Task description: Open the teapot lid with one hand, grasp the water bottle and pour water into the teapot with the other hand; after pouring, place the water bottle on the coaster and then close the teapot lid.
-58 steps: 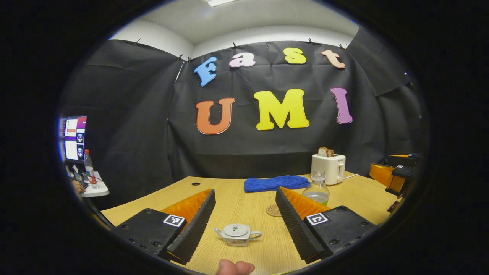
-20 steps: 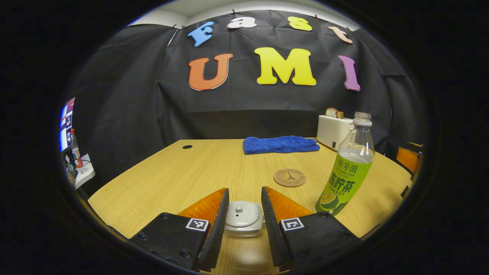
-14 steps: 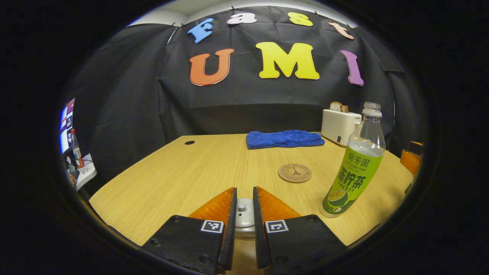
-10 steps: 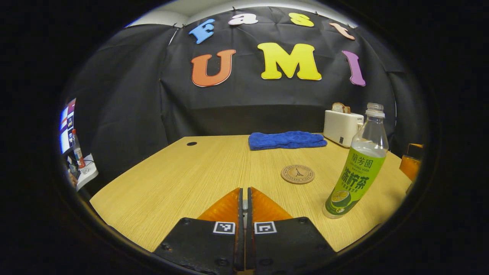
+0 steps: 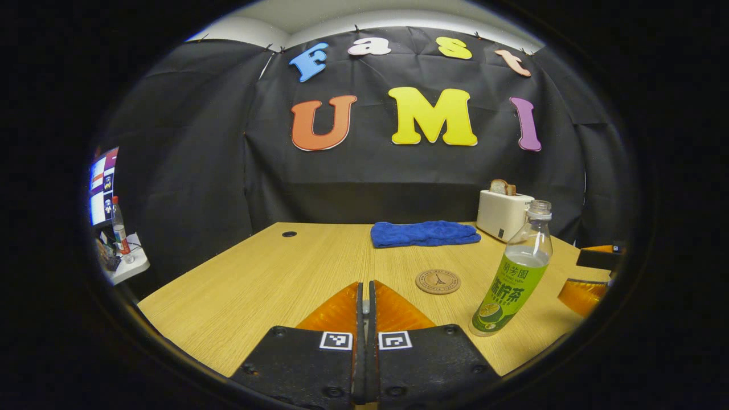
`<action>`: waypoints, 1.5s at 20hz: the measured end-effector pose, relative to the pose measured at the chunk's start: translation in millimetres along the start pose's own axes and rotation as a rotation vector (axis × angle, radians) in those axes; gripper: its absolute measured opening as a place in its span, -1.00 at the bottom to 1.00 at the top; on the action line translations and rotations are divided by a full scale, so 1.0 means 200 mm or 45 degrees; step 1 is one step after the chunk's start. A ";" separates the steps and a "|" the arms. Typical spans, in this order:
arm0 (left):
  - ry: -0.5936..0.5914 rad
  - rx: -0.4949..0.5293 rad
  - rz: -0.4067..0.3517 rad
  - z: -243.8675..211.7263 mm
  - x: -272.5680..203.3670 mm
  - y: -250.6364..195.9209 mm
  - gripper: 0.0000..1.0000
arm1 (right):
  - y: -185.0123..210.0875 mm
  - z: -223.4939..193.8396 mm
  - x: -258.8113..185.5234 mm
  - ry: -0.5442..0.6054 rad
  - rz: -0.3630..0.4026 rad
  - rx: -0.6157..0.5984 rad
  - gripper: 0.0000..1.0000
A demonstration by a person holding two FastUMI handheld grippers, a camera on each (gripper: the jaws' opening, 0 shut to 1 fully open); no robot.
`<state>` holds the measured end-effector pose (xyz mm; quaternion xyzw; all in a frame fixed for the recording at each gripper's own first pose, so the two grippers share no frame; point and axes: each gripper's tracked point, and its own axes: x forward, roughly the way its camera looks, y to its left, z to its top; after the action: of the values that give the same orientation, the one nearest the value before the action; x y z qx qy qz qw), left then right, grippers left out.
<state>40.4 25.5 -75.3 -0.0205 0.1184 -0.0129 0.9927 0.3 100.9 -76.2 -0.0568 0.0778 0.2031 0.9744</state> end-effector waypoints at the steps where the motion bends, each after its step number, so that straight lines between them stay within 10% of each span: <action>1: -0.004 -0.009 0.002 0.00 -0.02 0.01 -0.95 | 0.03 0.00 0.03 0.009 0.007 0.010 0.89; 13: -0.041 -0.037 0.069 0.05 -0.17 0.20 -0.95 | 0.17 -0.01 0.32 0.061 -0.024 0.148 0.89; 17: -0.049 -0.044 0.055 0.06 -0.16 0.21 -0.95 | 0.18 0.00 0.34 0.075 -0.033 0.126 0.46; 30: -0.068 -0.053 -0.001 0.09 -0.17 0.24 -0.95 | 0.26 0.17 0.49 0.069 -0.038 -0.773 0.39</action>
<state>11.9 76.0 -52.8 -0.0417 0.0920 -0.0103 0.9948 72.8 190.3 -64.1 -0.3519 0.0385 0.2009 0.9134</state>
